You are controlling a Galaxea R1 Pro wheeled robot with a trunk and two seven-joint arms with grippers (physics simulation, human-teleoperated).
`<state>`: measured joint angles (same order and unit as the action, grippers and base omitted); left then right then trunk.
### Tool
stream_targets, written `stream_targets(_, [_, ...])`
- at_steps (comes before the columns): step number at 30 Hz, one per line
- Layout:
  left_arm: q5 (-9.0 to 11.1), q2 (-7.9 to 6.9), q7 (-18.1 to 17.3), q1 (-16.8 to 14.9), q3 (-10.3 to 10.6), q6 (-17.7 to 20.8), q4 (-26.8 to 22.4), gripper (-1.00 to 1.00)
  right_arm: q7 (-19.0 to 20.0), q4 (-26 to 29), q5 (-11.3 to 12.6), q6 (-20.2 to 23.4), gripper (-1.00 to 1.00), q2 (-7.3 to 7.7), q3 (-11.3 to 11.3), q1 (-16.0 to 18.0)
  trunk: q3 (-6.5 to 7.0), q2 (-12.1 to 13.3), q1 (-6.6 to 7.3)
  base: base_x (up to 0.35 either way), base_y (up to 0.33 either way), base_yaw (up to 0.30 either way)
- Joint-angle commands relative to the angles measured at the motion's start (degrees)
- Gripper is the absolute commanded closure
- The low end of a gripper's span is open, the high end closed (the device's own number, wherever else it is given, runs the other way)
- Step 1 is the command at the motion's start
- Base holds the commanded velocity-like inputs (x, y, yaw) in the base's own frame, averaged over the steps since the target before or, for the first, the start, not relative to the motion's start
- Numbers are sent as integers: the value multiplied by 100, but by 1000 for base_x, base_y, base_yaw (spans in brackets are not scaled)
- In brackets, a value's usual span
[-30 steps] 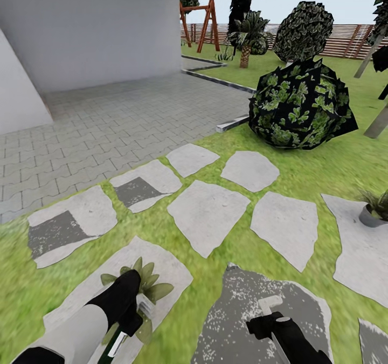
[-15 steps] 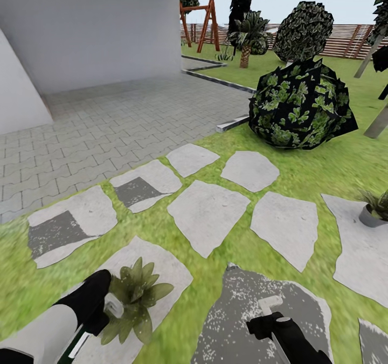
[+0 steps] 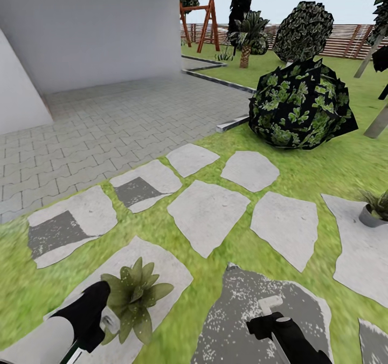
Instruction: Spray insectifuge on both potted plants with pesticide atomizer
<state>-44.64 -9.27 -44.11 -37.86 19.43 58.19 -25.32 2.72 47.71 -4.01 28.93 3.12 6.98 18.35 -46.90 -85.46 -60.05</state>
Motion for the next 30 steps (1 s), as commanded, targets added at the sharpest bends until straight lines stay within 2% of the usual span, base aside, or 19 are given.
stream_targets(1, [-55, -4, -57, -2, 36, 8, -14, 100, 29, 11, -46, 34, -100, 5, 13, 2, -5, -2, 0, 0, 0, 0])
stream_targets(6, [-54, -4, -62, -2, 43, 8, -17, 100, 29, 11, -42, 34, -100, 5, 9, 2, -5, -2, 0, 0, 0, 0])
stream_targets(11, [-54, -4, -61, -2, 40, 8, -17, 100, 27, 13, -39, 34, -100, 5, 6, 2, -94, -203, -110, 0, 0, 0])
stream_targets(14, [-54, -4, -64, -2, -11, 8, -23, 100, 28, 18, -39, 34, -100, 5, 1, 2, -94, -203, -110, 0, 0, 0])
stream_targets(18, [-54, -4, -71, -2, -26, 8, -38, 100, 28, 19, -39, 34, -100, 5, -9, 2, -148, -323, -175, 0, 0, -4])
stream_targets(25, [-46, -4, -71, -2, -39, 8, -44, 100, 27, 12, -45, 34, -100, 5, -12, 2, -148, -323, -175, 0, 0, -231])
stream_targets(30, [-52, -4, -65, -10, -219, 8, -44, 100, 27, 12, -50, 34, -100, 5, -12, 2, -148, -323, -175, 82, 80, -106])
